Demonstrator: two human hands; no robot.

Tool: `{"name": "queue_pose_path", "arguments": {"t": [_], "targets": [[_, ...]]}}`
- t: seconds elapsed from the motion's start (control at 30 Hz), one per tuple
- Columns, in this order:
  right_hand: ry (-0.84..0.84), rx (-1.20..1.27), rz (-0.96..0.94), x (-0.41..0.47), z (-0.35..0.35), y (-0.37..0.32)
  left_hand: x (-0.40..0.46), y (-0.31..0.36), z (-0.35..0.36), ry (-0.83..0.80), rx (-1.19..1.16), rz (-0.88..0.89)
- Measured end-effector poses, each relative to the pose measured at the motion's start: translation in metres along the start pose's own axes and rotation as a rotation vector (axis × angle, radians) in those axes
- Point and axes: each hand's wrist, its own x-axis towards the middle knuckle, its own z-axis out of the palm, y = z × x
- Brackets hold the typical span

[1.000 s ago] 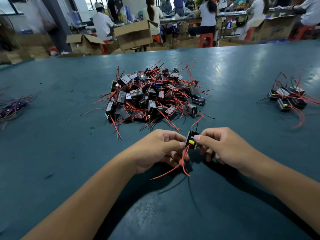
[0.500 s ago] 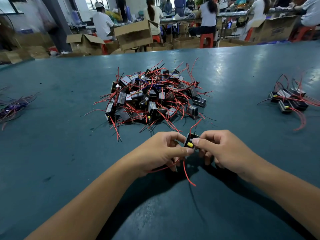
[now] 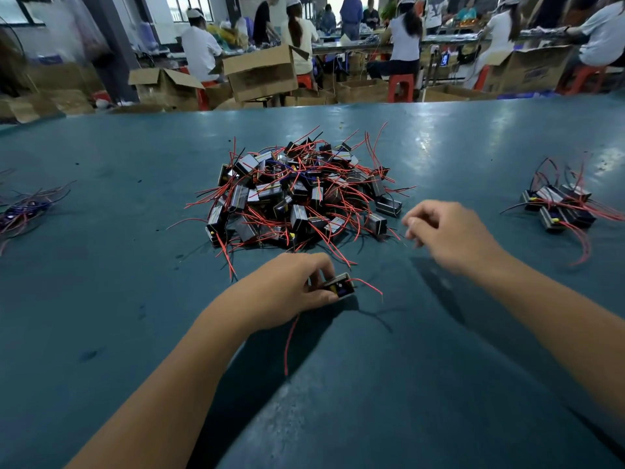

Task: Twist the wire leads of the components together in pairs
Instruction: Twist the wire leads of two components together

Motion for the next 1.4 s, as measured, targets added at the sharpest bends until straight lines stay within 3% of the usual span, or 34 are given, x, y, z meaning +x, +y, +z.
{"name": "queue_pose_path", "arguments": {"t": [0.23, 0.33, 0.47, 0.5, 0.67, 0.83, 0.9, 1.0, 1.07, 1.17, 1.2, 1.27, 1.4], "targets": [[-0.107, -0.448, 0.067, 0.107, 0.019, 0.033, 0.001, -0.003, 0.002, 0.046, 0.141, 0.043], [-0.106, -0.471, 0.103, 0.124, 0.029, 0.039, 0.000, -0.001, 0.001, 0.058, 0.187, 0.058], [0.254, -0.444, 0.015, 0.142, 0.026, 0.033, 0.001, 0.001, 0.001, 0.076, 0.230, 0.061], [0.267, -0.413, 0.006, 0.147, 0.024, 0.029, 0.001, 0.002, 0.002, 0.070, 0.239, 0.058], [-0.089, -0.569, 0.036, 0.163, 0.039, 0.020, 0.000, 0.002, 0.009, -0.018, 0.333, 0.026], [0.092, -0.492, 0.035, 0.150, 0.040, 0.020, -0.001, 0.004, 0.006, 0.065, 0.311, 0.071], [0.150, -0.428, 0.016, 0.134, 0.024, 0.014, -0.002, 0.009, -0.001, 0.186, 0.210, 0.154], [0.255, -0.200, -0.052, 0.092, -0.011, 0.004, -0.006, 0.016, -0.019, 0.655, 0.039, 0.306], [0.262, -0.145, -0.114, 0.051, -0.028, -0.001, -0.009, 0.017, -0.023, 0.848, -0.243, 0.246], [0.081, -0.135, -0.131, -0.014, -0.031, 0.003, -0.005, 0.028, -0.017, 0.718, -0.922, 0.082], [0.010, -0.142, -0.126, -0.032, -0.028, 0.006, -0.003, 0.033, -0.011, 0.642, -1.023, 0.031], [-0.104, -0.195, -0.130, -0.054, -0.021, 0.014, 0.001, 0.037, 0.002, 0.519, -0.920, -0.004], [-0.264, -0.398, -0.239, -0.059, -0.018, 0.025, 0.003, 0.034, 0.019, 0.388, -0.366, 0.055]]}}
